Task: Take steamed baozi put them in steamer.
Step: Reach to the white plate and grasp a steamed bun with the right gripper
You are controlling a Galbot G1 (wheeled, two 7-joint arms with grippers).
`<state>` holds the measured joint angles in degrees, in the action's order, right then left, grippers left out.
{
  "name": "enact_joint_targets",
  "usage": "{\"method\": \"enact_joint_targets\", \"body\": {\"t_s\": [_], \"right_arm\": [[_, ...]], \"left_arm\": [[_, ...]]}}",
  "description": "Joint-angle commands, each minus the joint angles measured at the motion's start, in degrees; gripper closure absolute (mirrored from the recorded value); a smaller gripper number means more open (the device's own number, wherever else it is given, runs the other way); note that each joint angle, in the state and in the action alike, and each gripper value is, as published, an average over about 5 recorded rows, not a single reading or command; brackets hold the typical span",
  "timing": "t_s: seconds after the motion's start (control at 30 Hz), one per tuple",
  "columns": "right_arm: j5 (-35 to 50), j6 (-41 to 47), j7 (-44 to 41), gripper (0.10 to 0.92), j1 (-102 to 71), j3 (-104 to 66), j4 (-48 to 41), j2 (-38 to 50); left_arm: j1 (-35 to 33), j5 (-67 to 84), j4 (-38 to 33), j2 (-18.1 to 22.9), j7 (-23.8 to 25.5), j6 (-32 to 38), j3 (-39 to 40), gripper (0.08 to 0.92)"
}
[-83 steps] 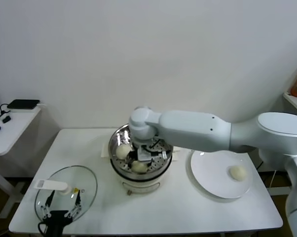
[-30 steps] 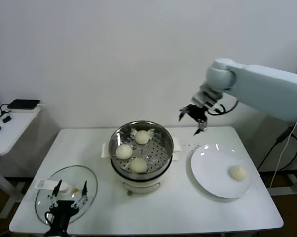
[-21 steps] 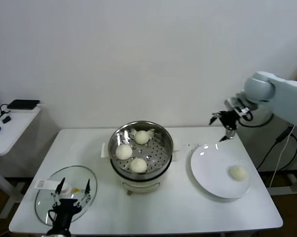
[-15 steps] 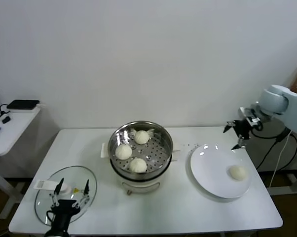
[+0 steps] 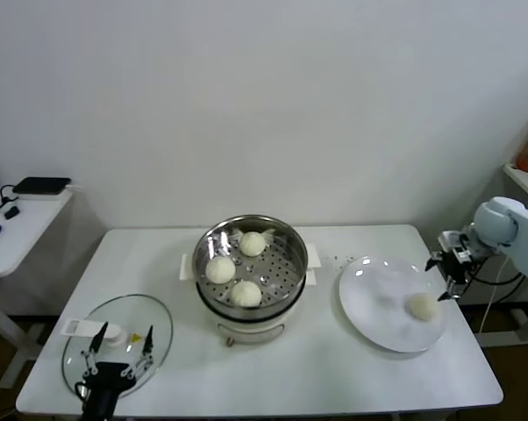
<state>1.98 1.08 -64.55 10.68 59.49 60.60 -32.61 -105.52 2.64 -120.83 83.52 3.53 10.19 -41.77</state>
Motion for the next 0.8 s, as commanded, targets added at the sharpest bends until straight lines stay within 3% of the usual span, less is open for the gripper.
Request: {"method": "enact_joint_targets", "body": {"t_s": [0.03, 0.8], "right_arm": [[-5.6, -0.62, -0.34, 0.203, -8.98, -6.26, -3.46, -1.55], [-4.65, -0.63, -0.11, 0.203, -9.61, -6.98, -7.1, -6.69]], "left_arm": [[-1.07, 0.67, 0.13, -0.81, 0.1, 0.81, 0.08, 0.177], [-0.85, 0.34, 1.48, -0.41, 0.01, 0.7, -0.03, 0.177]]}}
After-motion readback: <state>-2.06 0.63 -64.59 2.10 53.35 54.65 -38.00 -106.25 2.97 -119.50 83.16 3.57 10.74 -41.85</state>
